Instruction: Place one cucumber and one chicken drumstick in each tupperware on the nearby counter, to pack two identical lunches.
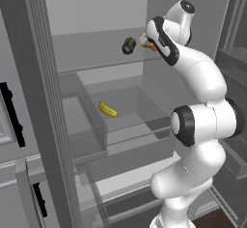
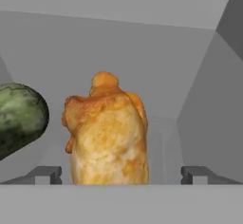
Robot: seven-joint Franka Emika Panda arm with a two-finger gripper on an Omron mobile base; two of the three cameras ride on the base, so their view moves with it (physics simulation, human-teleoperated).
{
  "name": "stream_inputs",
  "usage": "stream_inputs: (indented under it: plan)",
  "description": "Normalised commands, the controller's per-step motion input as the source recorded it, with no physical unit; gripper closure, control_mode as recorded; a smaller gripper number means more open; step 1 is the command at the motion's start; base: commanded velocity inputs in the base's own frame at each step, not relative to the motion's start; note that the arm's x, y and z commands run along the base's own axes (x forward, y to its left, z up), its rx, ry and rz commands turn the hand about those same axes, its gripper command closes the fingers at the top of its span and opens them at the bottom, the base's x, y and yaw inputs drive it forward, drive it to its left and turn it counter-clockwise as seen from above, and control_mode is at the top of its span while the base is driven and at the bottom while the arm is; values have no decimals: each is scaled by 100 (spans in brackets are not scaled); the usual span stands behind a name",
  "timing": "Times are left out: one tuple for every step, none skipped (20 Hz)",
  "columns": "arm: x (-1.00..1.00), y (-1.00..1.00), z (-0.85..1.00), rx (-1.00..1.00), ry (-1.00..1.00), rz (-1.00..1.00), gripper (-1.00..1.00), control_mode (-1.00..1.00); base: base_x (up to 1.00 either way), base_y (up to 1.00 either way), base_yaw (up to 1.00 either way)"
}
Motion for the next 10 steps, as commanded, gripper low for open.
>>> stream_inputs:
  plan:
    - [55,0,-24,0,19,0,-100,-100,0,0,0]
    - [50,1,-25,-1,18,0,-100,-100,0,0,0]
    - [39,9,-20,-3,17,0,-100,-100,0,0,0]
    - [18,11,-11,-3,15,0,-100,-100,0,0,0]
    - [0,11,-6,-3,13,0,-100,-100,0,0,0]
    - [0,6,-10,-1,7,0,-100,-100,0,0,0]
    - [-6,6,-16,-2,4,0,-100,-100,0,0,0]
    - [-13,5,-23,-1,0,0,-100,-100,0,0,0]
    - [-11,4,-31,0,0,0,-100,-100,0,0,0]
    - [-7,2,-39,0,0,0,-100,-100,0,0,0]
